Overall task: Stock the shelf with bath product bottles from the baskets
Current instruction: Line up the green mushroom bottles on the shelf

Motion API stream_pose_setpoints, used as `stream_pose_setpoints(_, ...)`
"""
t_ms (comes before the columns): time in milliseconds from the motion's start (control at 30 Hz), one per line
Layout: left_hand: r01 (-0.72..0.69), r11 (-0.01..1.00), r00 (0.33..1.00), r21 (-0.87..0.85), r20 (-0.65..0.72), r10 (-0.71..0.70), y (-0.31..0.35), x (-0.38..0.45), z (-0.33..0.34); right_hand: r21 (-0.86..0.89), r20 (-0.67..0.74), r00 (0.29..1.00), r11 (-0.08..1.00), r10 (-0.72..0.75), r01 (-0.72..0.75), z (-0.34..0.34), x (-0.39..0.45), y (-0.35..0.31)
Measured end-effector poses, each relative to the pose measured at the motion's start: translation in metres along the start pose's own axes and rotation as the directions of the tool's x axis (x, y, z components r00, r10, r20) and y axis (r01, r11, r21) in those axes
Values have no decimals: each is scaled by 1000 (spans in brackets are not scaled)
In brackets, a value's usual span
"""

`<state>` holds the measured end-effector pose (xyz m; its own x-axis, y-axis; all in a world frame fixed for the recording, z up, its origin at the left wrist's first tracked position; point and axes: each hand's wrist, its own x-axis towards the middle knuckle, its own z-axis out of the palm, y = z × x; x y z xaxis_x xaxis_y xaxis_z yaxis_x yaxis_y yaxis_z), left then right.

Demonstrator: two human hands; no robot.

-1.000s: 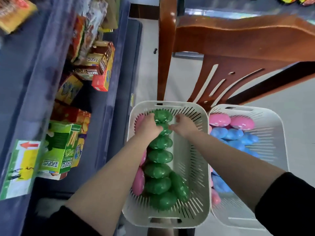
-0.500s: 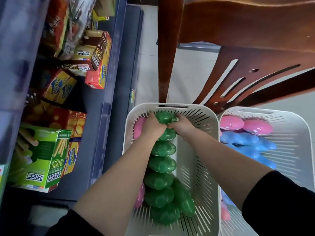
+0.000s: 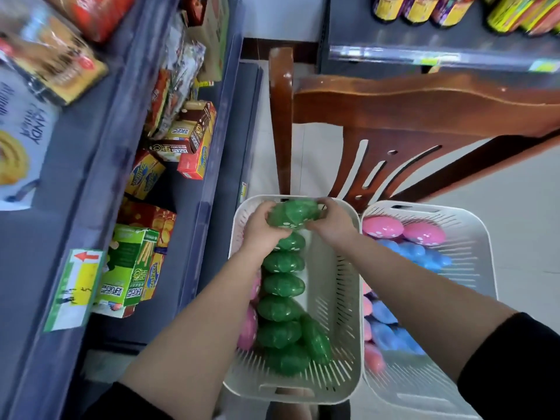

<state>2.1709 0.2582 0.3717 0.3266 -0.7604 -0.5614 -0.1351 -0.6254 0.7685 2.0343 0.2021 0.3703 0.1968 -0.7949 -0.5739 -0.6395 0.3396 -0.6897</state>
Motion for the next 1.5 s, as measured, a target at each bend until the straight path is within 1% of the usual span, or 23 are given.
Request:
stream_pose_setpoints(167,-103,995,992,-12,-71,102,42,-55,-25,-150,39,984,973,-174,178,-36,-55,-42)
stream_pose_setpoints(233,-156,988,985,-17,-84,154,56,-80,-35,-175,41,973,957,-227,230,-48,-80,-55)
stream_pose_setpoints(333,-240,970,966,-22,-104,237,79,-122,-48,-164,14,955,941,-298,296,-69,-123,-73)
stream_pose_setpoints(400,-309,950,945,-34,-121,303,96,-154,-55,-137,-2,935,926,-356,352,-82,-154,-85)
stream_pose_setpoints(500,-409,912,902,10,-149,406,119,-204,-67,-132,-34,895,889,-445,438,-98,-203,-102)
stream_pose_setpoints(567,-476,878,860,50,-181,477,131,-235,-75,-125,-58,855,853,-516,506,-106,-235,-113)
stream_pose_setpoints(600,-508,858,836,75,-199,512,135,-251,-79,-104,-67,833,834,-549,541,-110,-253,-119)
stream_pose_setpoints(667,-556,828,795,70,-245,555,144,-283,-86,-12,-87,802,806,-590,592,-117,-287,-129)
stream_pose_setpoints(767,-608,794,754,15,-301,583,155,-329,-94,131,-93,785,774,-613,620,-125,-335,-143)
stream_pose_setpoints(900,-665,746,706,-30,-351,615,166,-386,-100,338,-12,773,725,-634,600,-128,-383,-154)
stream_pose_setpoints(967,-678,732,694,-62,-384,609,168,-411,-105,408,28,751,694,-659,594,-129,-405,-159)
stream_pose_setpoints(1067,-697,713,673,-75,-412,615,169,-452,-114,443,72,707,658,-703,609,-127,-434,-167)
stream_pose_setpoints(1167,-699,710,652,-80,-478,588,168,-491,-126,471,129,668,638,-733,609,-120,-458,-178)
stream_pose_setpoints(1267,-688,724,628,-40,-533,567,165,-526,-147,516,198,602,604,-774,607,-106,-481,-193)
stream_pose_setpoints(1400,-692,721,599,-40,-590,542,154,-573,-179,536,280,529,587,-801,606,-80,-513,-217)
stream_pose_setpoints(1500,-683,730,567,-32,-653,502,141,-609,-204,567,346,449,565,-824,600,-55,-541,-237)
